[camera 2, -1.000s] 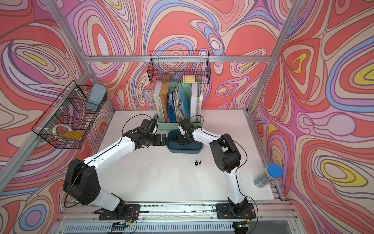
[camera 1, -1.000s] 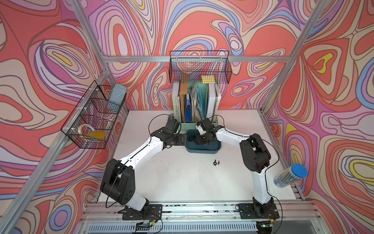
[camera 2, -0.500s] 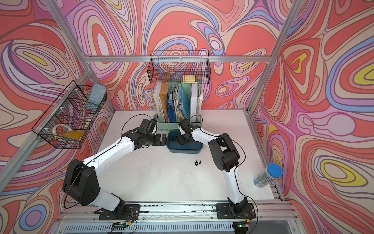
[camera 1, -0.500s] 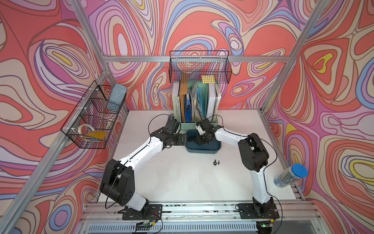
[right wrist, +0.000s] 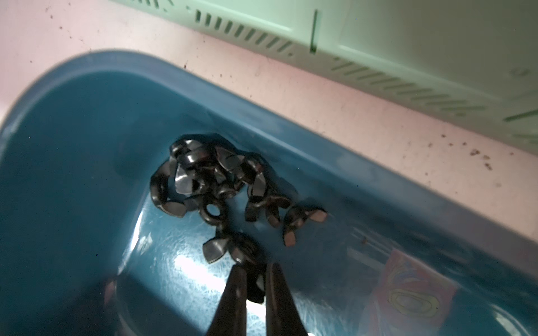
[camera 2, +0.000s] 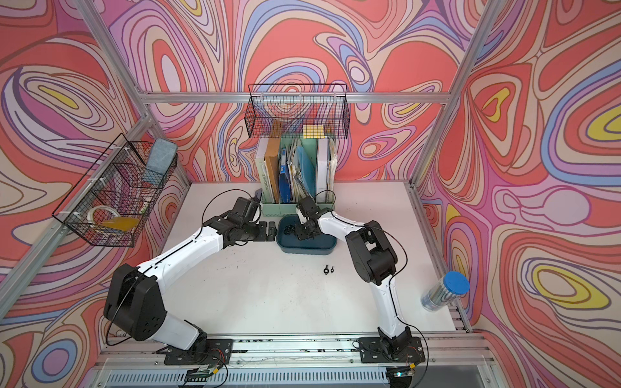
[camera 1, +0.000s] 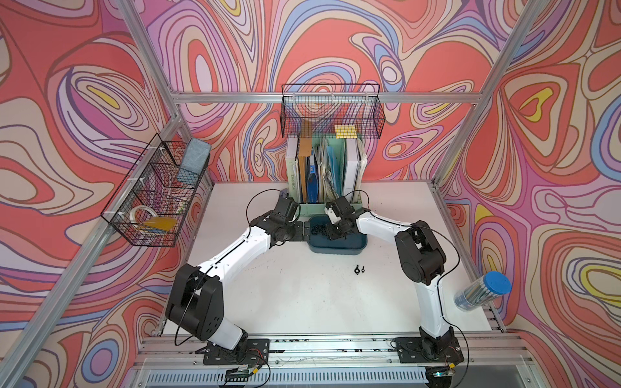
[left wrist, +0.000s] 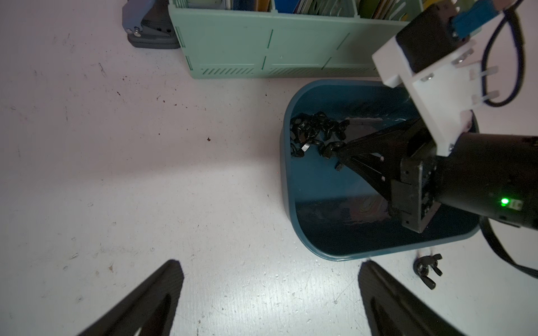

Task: Take out the wing nut from the storage box
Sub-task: Pick up the wing nut from the storage box.

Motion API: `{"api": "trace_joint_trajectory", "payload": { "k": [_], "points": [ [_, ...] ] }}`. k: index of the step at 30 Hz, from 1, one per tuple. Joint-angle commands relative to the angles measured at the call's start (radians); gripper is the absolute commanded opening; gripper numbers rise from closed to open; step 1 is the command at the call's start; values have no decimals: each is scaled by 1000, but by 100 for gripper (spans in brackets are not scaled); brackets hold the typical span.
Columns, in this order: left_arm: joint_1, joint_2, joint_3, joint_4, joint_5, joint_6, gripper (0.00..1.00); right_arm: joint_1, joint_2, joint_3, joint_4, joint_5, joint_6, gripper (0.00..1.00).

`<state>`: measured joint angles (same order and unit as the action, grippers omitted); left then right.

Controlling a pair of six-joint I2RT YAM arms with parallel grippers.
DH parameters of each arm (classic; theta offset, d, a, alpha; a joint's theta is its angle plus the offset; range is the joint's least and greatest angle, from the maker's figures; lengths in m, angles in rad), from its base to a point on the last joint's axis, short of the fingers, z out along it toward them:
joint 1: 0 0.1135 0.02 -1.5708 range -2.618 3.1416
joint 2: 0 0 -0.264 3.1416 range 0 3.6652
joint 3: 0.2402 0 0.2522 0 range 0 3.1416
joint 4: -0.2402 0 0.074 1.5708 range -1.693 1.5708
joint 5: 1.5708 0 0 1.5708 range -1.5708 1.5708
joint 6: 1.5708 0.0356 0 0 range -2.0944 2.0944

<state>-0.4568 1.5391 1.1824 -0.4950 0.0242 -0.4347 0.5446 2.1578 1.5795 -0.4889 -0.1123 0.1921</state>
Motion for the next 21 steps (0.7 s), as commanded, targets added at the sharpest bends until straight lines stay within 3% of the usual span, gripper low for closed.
{"api": "trace_joint_trajectory", "payload": {
  "k": [1, 11, 21],
  "points": [
    [7, -29, -7, -25, 25, 5, 99, 3, 9, 5, 3, 6, 16, 10],
    [6, -44, 7, 5, 78, -61, 89, -18, -74, -52, 64, -70, 140, 9],
    [7, -21, 33, 101, 300, -229, 74, -29, -219, -142, 117, -92, 232, 9]
  ]
}}
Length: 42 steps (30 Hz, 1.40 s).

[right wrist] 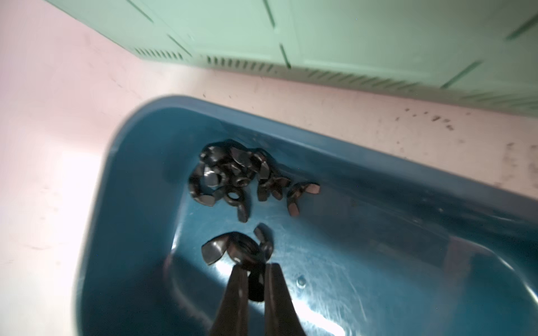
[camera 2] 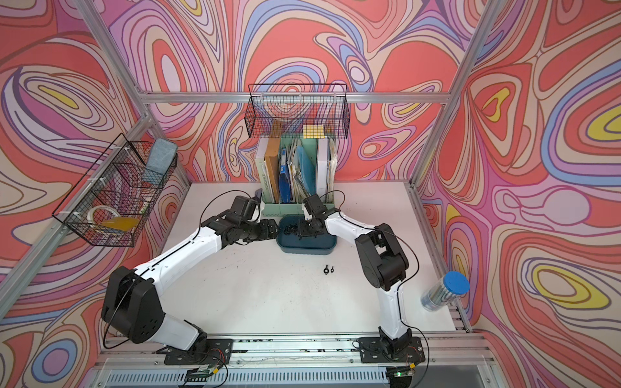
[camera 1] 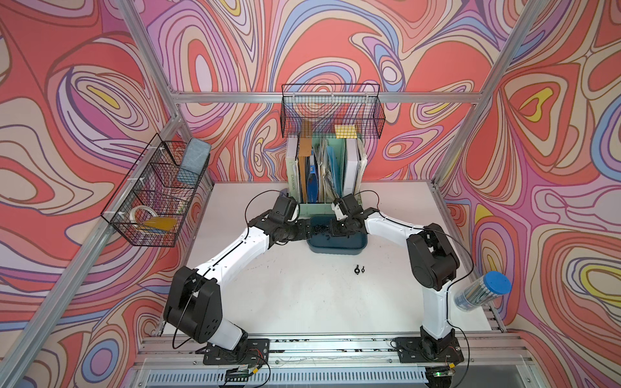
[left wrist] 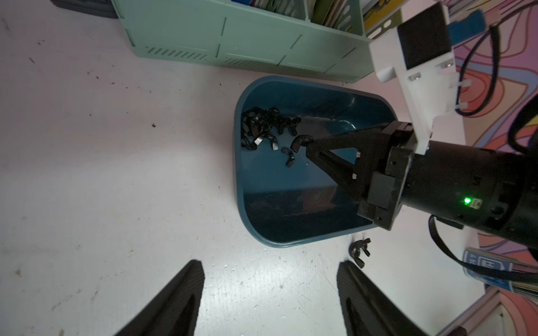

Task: Take out the wing nut from the storage box
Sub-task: Pick up the wing nut from the storage box.

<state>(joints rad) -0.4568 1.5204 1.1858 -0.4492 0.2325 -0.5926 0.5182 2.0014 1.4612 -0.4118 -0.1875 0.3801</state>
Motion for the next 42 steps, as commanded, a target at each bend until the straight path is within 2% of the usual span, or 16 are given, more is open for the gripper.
{"api": "trace_joint_trajectory", "payload": {
  "k": [1, 7, 13, 20, 29, 42],
  "points": [
    [7, -3, 27, 71, 111, -91, 72, -3, -84, -37, 47, -18, 53, 9],
    [8, 3, -1, 177, 227, -240, 59, -2, -202, -109, 91, -26, 112, 9],
    [24, 5, -70, 387, 294, -413, 49, -3, -314, -182, 129, -33, 169, 10],
    [23, 58, -90, 540, 351, -533, 37, -1, -375, -234, 146, -49, 181, 11],
    [10, 110, -81, 591, 375, -555, 26, 9, -397, -246, 150, -58, 188, 11],
    [4, 155, -65, 591, 382, -550, 25, 28, -385, -226, 151, -72, 188, 12]
  ]
}}
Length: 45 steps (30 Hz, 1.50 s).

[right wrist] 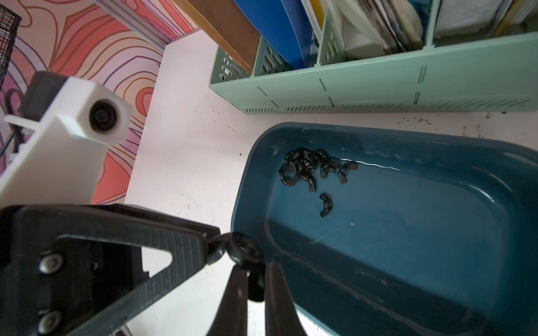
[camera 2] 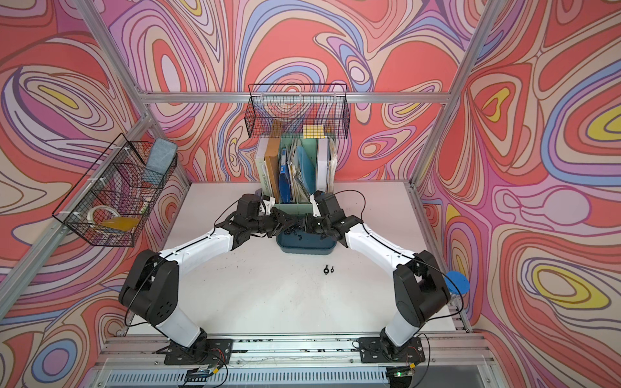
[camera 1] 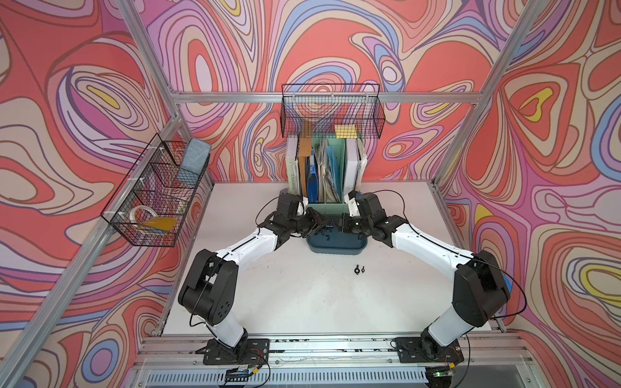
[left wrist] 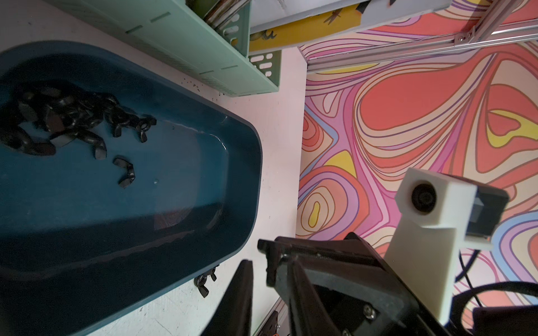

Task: Take out the wing nut from the storage box
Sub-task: Pick up the wing nut from the storage box, then place the wing nut at the center of the board.

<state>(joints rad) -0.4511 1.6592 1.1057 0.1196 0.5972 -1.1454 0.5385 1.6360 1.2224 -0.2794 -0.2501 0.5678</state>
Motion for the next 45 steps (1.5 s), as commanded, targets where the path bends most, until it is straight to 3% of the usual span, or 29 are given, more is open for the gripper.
{"api": "trace_joint_trajectory", "payload": {
  "k": [1, 9, 12, 15, 22, 30, 36, 38, 39, 45],
  "points": [
    [-2, 18, 17, 22, 18, 3, 25, 8, -18, 13, 19, -12, 0, 12],
    [-2, 31, 20, 29, 27, 0, 13, 12, -11, 14, 23, -15, 6, 12],
    [-3, 33, 23, 28, 27, -1, 0, 14, -11, 13, 25, -18, 6, 12],
    [-2, 33, 23, 25, 26, 0, 0, 14, -12, 12, 23, -14, 6, 14],
    [-3, 9, 23, -49, 11, 30, 0, 14, -50, -25, -34, 84, -8, 51],
    [-37, -57, 36, -296, -72, 135, 0, 14, -160, -111, -128, 234, -46, 68],
    [-102, -113, 47, -502, -177, 199, 0, 14, -258, -178, -197, 306, -52, 88],
    [-134, -121, 54, -562, -219, 211, 0, 14, -286, -198, -220, 317, -55, 90],
    [-147, -123, 56, -580, -233, 211, 0, 15, -299, -205, -232, 324, -53, 97],
    [-254, -97, 66, -639, -307, 189, 0, 14, -386, -262, -300, 393, -53, 98]
  ]
}}
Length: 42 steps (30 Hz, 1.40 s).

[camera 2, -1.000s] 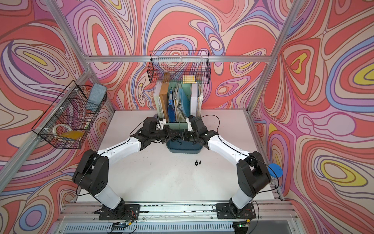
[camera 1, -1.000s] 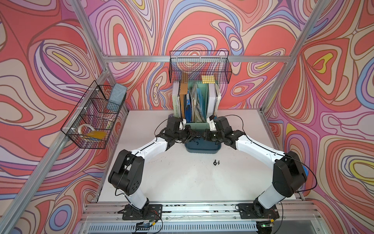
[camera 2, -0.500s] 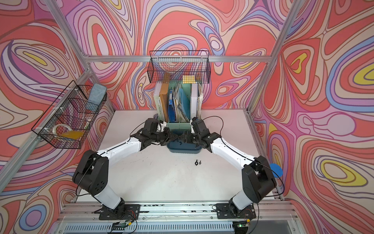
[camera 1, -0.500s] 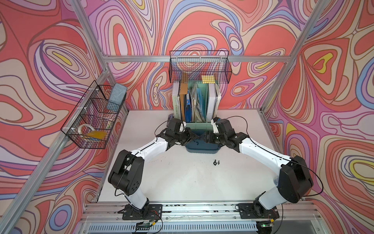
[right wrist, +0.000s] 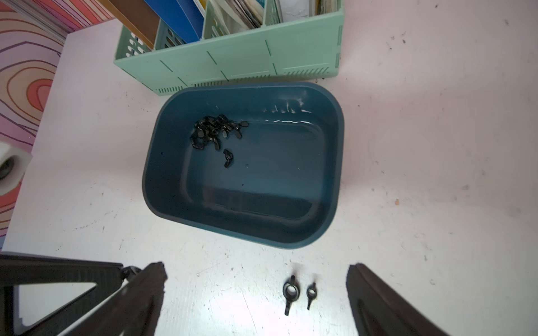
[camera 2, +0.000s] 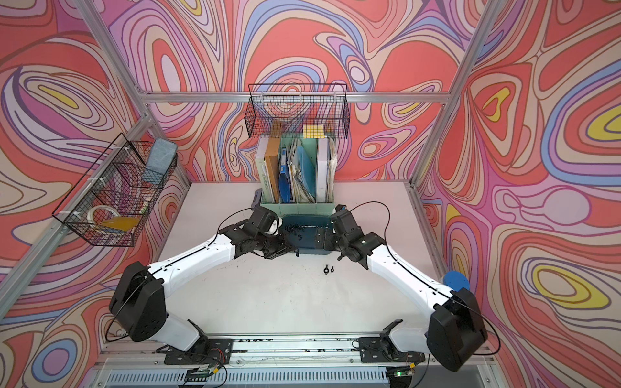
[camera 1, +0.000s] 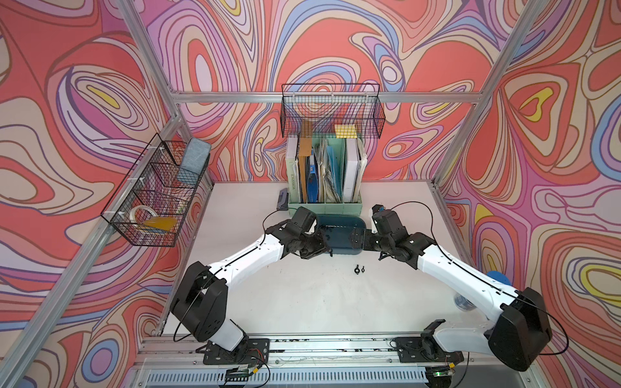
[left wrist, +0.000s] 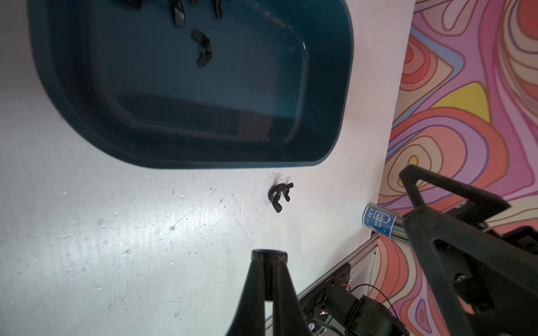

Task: Take out the wing nut from the storage box
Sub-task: Place the wing nut at the center of the board.

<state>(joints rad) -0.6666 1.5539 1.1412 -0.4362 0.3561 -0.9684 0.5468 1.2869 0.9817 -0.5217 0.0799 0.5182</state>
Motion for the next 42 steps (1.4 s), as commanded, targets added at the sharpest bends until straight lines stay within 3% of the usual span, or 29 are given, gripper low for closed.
{"api": "trace_joint_trajectory", "payload": {
  "k": [1, 14, 32, 42],
  "points": [
    [-60, 22, 40, -96, -78, 11, 0, 6, -53, -28, -70, 76, -5, 98],
    [-235, 303, 269, -257, -235, 35, 0, 5, -217, -115, -155, 120, 8, 98],
    [-254, 500, 456, -362, -237, 34, 0, 5, -241, -138, -170, 140, 22, 98],
    [-254, 567, 533, -389, -236, 45, 0, 6, -225, -140, -237, 247, 83, 98]
  ]
}}
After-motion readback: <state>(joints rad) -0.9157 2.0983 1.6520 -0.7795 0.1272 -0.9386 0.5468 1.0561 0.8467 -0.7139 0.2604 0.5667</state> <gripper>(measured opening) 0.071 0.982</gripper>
